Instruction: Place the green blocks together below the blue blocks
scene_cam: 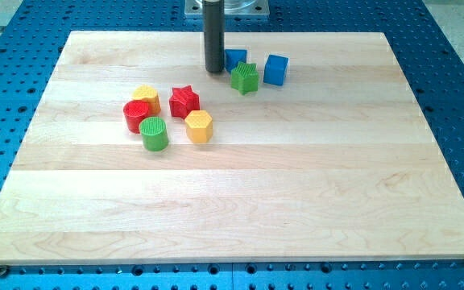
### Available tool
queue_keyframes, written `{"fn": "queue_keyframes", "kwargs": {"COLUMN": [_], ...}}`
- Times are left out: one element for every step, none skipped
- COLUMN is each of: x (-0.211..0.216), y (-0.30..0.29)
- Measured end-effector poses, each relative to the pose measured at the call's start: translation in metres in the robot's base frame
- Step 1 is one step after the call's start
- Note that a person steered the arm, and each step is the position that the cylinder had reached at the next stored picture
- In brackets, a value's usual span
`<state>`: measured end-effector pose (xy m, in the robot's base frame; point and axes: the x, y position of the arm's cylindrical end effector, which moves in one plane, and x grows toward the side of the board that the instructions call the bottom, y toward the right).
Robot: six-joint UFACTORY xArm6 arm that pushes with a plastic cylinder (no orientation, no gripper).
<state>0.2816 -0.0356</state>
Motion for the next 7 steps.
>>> {"fn": "queue_keyframes", "kwargs": {"x": [-0.004, -0.004, -0.002, 0.015, 0.024, 0.024, 0.067], "y": [0.015, 0.083, 0.112, 0.093, 0.066, 0.037, 0.032]}}
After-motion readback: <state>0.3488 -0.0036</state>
